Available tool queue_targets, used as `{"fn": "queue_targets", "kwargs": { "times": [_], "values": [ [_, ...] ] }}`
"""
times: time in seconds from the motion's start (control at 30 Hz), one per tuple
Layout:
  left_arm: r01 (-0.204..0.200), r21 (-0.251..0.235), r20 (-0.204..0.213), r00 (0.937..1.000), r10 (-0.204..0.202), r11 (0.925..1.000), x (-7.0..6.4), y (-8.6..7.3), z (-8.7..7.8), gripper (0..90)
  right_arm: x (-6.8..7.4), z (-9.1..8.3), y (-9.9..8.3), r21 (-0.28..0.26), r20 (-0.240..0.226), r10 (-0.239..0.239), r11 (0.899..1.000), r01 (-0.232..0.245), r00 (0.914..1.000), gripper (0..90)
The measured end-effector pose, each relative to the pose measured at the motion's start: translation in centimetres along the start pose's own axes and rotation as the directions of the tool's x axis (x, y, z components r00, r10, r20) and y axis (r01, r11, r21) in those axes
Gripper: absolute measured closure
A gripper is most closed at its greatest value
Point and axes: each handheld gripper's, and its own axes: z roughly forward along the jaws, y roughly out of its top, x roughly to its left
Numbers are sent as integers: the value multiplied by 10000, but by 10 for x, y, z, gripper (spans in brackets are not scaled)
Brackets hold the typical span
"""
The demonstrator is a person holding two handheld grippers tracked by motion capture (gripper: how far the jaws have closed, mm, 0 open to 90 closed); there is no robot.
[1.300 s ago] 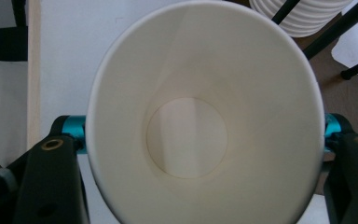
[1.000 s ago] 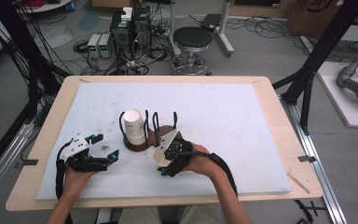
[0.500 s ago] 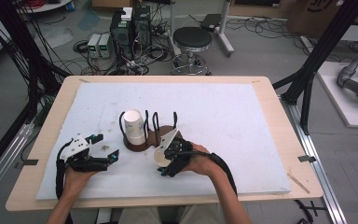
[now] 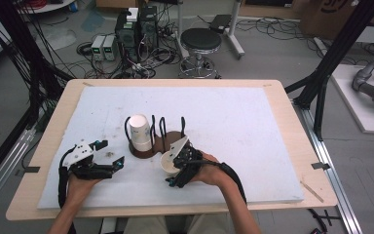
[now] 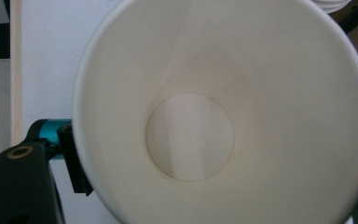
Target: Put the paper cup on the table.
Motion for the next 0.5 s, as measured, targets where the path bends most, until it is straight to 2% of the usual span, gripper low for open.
{"fn": "queue_targets", "kwargs": {
  "times": [0.37, 0.5],
  "values": [
    [11, -10, 3, 10000, -11, 10000, 0, 0, 0, 73, -1, -5, -8, -165, 116, 296, 9994, -294, 9995, 170],
    [-41, -14, 27, 10000, 41, 10000, 0, 0, 0, 81, -2, -10, -15, -444, 247, 524, 9977, -513, 9983, 170]
  ]
}}
